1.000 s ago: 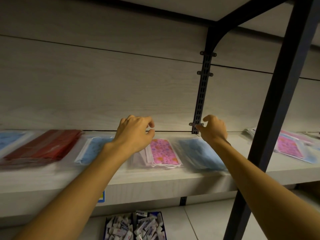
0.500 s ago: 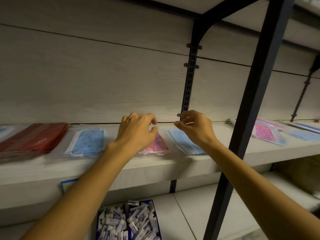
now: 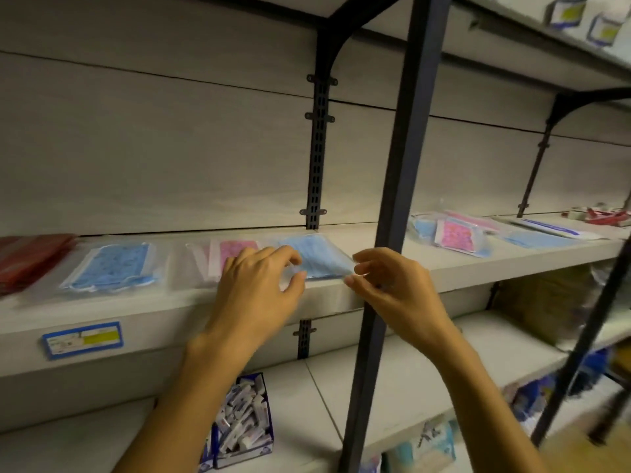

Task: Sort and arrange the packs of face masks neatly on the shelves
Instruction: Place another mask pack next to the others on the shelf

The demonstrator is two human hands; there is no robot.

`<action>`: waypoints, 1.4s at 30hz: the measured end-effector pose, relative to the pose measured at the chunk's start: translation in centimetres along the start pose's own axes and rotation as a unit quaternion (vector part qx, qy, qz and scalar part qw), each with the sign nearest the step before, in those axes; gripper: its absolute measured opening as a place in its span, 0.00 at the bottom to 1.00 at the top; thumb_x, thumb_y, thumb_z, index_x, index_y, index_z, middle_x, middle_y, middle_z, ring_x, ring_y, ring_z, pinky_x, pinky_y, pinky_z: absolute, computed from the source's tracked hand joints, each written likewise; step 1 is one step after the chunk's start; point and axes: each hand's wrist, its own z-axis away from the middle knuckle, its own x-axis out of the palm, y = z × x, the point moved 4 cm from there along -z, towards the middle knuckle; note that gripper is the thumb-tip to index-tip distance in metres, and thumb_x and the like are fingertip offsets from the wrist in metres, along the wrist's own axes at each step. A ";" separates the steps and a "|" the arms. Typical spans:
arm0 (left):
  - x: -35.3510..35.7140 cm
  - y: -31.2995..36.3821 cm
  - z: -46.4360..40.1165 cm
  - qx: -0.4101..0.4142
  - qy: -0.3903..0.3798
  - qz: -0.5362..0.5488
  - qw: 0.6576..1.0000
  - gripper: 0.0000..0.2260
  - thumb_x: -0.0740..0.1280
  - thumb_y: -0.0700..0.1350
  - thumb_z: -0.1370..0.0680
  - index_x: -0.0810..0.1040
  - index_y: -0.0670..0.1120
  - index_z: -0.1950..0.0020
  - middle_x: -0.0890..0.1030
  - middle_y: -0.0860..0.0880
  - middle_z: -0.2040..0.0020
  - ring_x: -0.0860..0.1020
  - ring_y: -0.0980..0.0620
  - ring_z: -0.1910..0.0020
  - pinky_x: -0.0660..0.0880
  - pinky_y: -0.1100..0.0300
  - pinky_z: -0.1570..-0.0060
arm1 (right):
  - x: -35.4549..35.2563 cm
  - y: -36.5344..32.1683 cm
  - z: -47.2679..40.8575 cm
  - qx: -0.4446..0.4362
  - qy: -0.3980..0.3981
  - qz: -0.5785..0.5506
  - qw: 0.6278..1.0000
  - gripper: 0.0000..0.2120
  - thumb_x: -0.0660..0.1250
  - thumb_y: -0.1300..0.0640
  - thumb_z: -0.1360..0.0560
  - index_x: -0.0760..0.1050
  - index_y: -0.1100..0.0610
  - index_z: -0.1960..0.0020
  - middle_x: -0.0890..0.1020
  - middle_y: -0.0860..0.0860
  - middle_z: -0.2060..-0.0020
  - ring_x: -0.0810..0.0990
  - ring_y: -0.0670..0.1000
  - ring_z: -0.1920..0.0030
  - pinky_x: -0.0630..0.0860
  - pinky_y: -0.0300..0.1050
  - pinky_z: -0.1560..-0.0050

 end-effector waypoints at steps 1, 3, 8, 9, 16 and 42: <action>0.7 1.1 0.7 -0.006 -0.004 0.002 1.000 0.10 0.65 0.52 0.23 0.77 0.54 0.43 0.80 0.54 0.46 0.73 0.51 0.44 0.66 0.57 0.44 | -0.9 0.7 0.9 0.006 0.006 0.019 1.000 0.14 0.69 0.52 0.26 0.74 0.49 0.41 0.79 0.42 0.54 0.80 0.39 0.54 0.77 0.30 0.57; 2.2 3.6 2.0 -0.016 -0.008 -0.002 1.000 0.10 0.64 0.52 0.23 0.77 0.54 0.42 0.80 0.55 0.45 0.73 0.51 0.44 0.64 0.57 0.44 | -2.9 2.3 2.5 0.023 0.030 0.060 0.998 0.15 0.70 0.52 0.26 0.74 0.50 0.40 0.79 0.42 0.53 0.79 0.40 0.54 0.77 0.32 0.56; 4.7 9.7 4.7 -0.050 -0.003 0.030 0.998 0.11 0.65 0.52 0.23 0.77 0.53 0.42 0.80 0.55 0.45 0.74 0.52 0.42 0.68 0.57 0.44 | -8.0 6.3 5.9 0.077 0.093 0.122 0.985 0.17 0.69 0.50 0.25 0.74 0.51 0.38 0.80 0.49 0.46 0.78 0.47 0.50 0.77 0.41 0.50; 5.1 10.9 5.1 -0.057 -0.003 0.031 0.998 0.10 0.65 0.53 0.23 0.77 0.53 0.43 0.80 0.55 0.45 0.74 0.52 0.43 0.68 0.57 0.45 | -9.0 6.7 6.5 0.083 0.101 0.132 0.983 0.17 0.69 0.50 0.25 0.74 0.51 0.37 0.80 0.50 0.45 0.78 0.48 0.48 0.78 0.46 0.48; 7.0 18.8 7.6 -0.079 0.012 0.025 0.997 0.10 0.63 0.55 0.22 0.76 0.55 0.43 0.81 0.56 0.47 0.73 0.51 0.46 0.66 0.58 0.48 | -13.5 7.9 9.8 0.045 0.127 0.169 0.976 0.18 0.67 0.49 0.24 0.73 0.50 0.35 0.78 0.50 0.41 0.77 0.52 0.44 0.77 0.50 0.47; 26.1 30.0 -7.6 -0.094 0.017 0.039 0.995 0.10 0.63 0.54 0.22 0.76 0.55 0.43 0.81 0.57 0.45 0.73 0.51 0.45 0.68 0.58 0.48 | -25.3 28.2 -0.7 0.077 0.109 0.162 0.978 0.16 0.67 0.48 0.24 0.72 0.46 0.37 0.79 0.45 0.48 0.77 0.47 0.49 0.77 0.47 0.50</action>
